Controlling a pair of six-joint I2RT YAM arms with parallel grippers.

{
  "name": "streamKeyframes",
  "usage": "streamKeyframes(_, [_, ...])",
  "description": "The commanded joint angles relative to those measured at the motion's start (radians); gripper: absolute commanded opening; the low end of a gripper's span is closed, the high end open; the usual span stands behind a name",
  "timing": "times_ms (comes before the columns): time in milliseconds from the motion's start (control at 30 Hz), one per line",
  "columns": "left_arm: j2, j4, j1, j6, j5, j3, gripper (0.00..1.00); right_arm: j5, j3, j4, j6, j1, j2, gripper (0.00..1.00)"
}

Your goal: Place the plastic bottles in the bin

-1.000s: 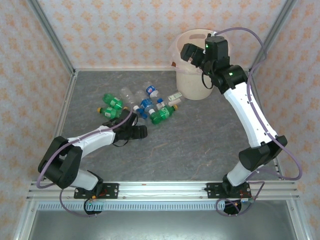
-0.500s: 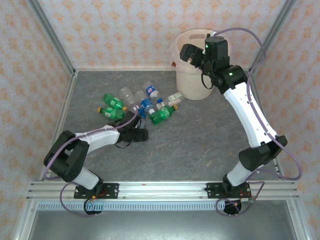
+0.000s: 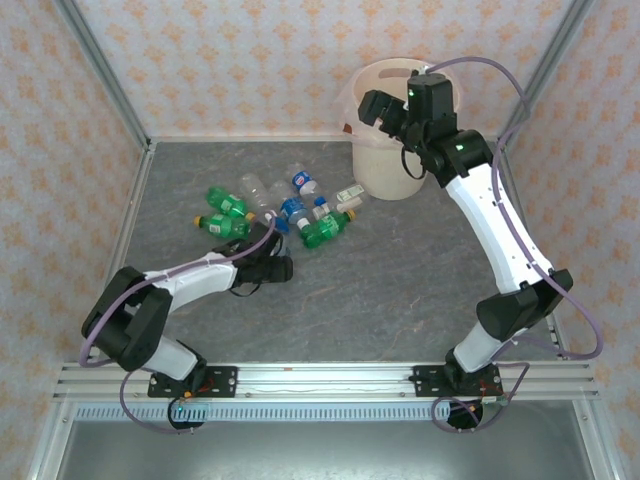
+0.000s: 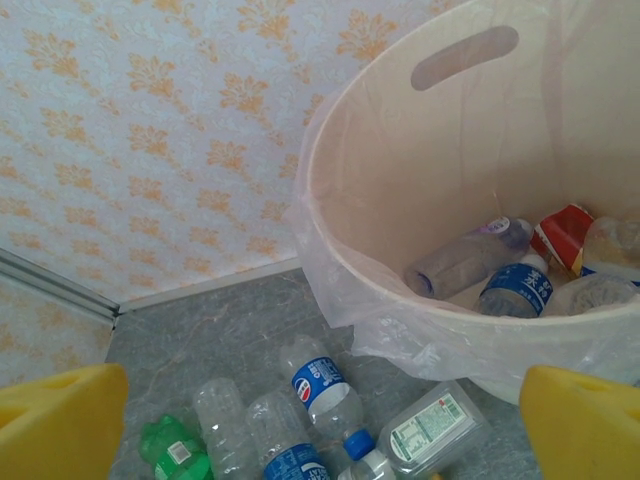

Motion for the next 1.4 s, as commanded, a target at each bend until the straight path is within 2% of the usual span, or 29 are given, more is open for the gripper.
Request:
streamKeyframes(0, [-0.067, 0.009, -0.018, 0.029, -0.011, -0.003, 0.54, 0.008, 0.017, -0.011, 0.016, 0.007, -0.001, 1.0])
streamKeyframes(300, [-0.212, 0.055, -0.043, 0.057, 0.005, 0.045, 0.53, -0.155, -0.072, 0.137, 0.046, 0.006, -0.053, 1.0])
streamKeyframes(467, [-0.251, 0.102, -0.045, 0.044, 0.044, 0.104, 0.53, -0.247, -0.075, 0.142, 0.067, 0.014, -0.034, 0.87])
streamKeyframes(1000, [-0.275, 0.161, -0.051, 0.014, 0.132, 0.273, 0.52, -0.383, -0.054, 0.078, 0.047, 0.174, 0.058, 0.79])
streamKeyframes(1367, [-0.267, 0.176, -0.059, 0.027, 0.186, 0.332, 0.52, -0.39, -0.07, 0.127, 0.116, 0.189, 0.086, 0.69])
